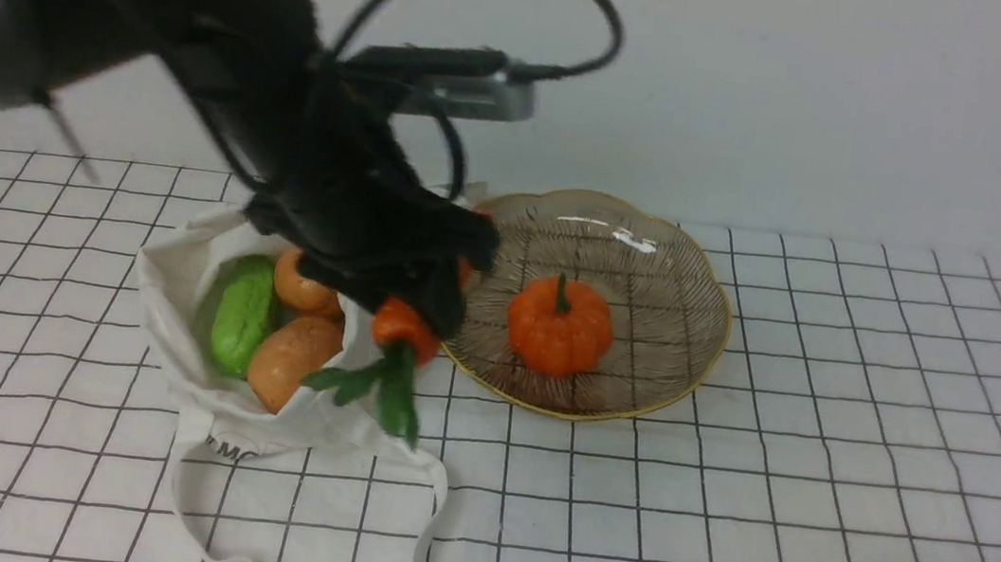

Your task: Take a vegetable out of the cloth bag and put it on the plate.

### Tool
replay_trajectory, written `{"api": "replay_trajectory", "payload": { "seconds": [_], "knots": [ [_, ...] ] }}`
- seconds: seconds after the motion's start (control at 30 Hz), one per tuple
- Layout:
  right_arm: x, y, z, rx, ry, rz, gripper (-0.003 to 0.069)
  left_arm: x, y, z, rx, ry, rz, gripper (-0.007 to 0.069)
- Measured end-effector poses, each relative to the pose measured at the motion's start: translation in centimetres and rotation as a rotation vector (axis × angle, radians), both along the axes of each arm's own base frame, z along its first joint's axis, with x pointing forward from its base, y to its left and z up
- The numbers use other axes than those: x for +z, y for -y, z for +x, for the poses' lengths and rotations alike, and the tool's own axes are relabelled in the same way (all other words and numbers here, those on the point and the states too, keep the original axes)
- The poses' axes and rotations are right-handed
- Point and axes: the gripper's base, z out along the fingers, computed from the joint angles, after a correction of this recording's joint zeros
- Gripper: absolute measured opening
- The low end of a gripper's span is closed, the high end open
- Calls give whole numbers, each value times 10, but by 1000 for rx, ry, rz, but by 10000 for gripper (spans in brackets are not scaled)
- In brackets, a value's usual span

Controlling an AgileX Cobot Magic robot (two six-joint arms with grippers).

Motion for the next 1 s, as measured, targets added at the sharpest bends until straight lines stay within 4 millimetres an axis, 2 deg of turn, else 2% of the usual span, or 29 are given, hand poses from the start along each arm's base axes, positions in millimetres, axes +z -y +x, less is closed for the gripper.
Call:
{"api": "replay_trajectory", "payload": {
  "seconds": [0.1, 0.27, 0.37, 0.47, 0.53, 0.63, 0.73, 0.87, 0.93, 0.97, 1.0],
  "knots": [
    [0, 0, 0, 0, 0, 0, -15, -19, 48, 31, -69, 30, -12, 297],
    [0, 0, 0, 0, 0, 0, -15, -44, 100, 60, -136, 117, -12, 297],
    [0, 0, 0, 0, 0, 0, -15, -54, 116, 74, -152, 175, -5, 297],
    [0, 0, 0, 0, 0, 0, -15, -64, 124, 87, -156, 210, 4, 304],
    [0, 0, 0, 0, 0, 0, -15, -71, 127, 93, -157, 220, 9, 339],
    [0, 0, 0, 0, 0, 0, -15, -82, 130, 97, -152, 210, 15, 434],
    [0, 0, 0, 0, 0, 0, -15, -86, 129, 97, -134, 186, 19, 505],
    [0, 0, 0, 0, 0, 0, -15, -78, 128, 95, -123, 184, 12, 530],
    [0, 0, 0, 0, 0, 0, -15, -60, 125, 91, -126, 195, 10, 496],
    [0, 0, 0, 0, 0, 0, -15, -34, 120, 85, -132, 215, 3, 411],
    [0, 0, 0, 0, 0, 0, -15, -16, 116, 81, -136, 229, 4, 351]
  ]
}}
